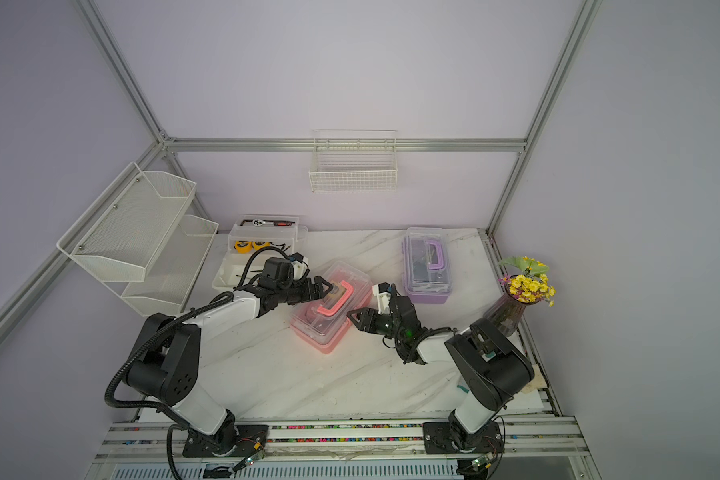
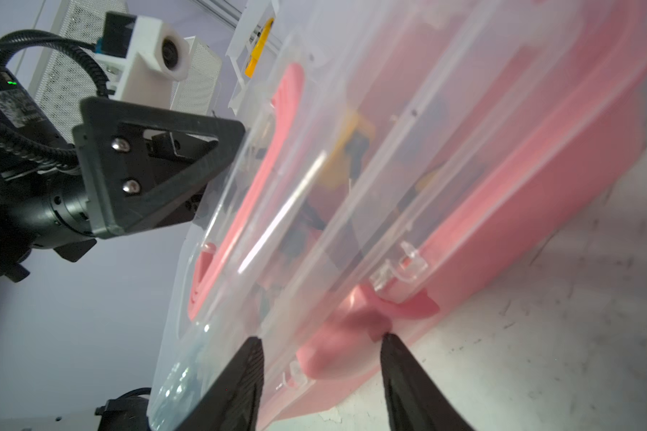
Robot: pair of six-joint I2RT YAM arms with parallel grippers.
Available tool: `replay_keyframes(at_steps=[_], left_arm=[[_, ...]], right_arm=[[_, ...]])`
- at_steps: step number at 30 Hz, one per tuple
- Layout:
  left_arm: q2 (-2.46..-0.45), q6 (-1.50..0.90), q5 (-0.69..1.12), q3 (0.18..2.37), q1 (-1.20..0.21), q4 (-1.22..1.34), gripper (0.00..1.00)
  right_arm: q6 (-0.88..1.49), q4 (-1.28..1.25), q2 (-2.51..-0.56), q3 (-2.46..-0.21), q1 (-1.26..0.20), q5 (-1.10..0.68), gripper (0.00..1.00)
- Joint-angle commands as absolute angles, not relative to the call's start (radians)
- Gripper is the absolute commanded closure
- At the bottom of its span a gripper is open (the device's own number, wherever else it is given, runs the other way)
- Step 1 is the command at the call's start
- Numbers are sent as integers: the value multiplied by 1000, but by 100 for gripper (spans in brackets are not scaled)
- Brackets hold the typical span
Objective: Close toolboxes
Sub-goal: Fasten the toolbox latch on the toolbox, then move the toolbox to the center of the board.
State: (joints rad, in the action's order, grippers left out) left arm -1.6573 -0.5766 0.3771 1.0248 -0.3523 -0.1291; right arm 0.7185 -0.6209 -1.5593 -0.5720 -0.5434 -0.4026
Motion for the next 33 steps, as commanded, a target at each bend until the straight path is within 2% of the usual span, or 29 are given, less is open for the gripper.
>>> replay_keyframes(at_steps=[1, 5, 11, 14, 15, 18, 24, 27, 33], left_arm=[[-1645, -585, 355, 1082, -371, -243, 2], [-1607, -581, 313, 1140, -327, -239, 0], [-1521, -520, 248, 1156, -275, -243, 0], [-1475, -515, 234, 1151, -234, -273, 0], [-1459, -511, 228, 1151, -220, -291, 0], [-1430, -465, 213, 1159, -197, -353, 0], [-1428, -431, 197, 1141, -136, -435, 0], [-1433, -444, 291, 1135, -106, -413, 0], [-1434, -457, 344, 1120, -72, -387, 0]], right_arm=[[490, -310, -1460, -673, -543, -254, 45], [336, -126, -1401, -754, -552, -178, 42], [118, 93, -1468, -964, -711, -70, 38], [49, 138, -1509, -1046, -786, -41, 33], [24, 154, -1527, -1072, -818, -30, 27], [-43, 190, -1584, -1135, -904, 48, 25], [-127, 195, -1694, -1181, -1002, 200, 24], [-168, 165, -1732, -1180, -1040, 272, 23], [-186, 212, -1840, -1229, -1060, 475, 24]])
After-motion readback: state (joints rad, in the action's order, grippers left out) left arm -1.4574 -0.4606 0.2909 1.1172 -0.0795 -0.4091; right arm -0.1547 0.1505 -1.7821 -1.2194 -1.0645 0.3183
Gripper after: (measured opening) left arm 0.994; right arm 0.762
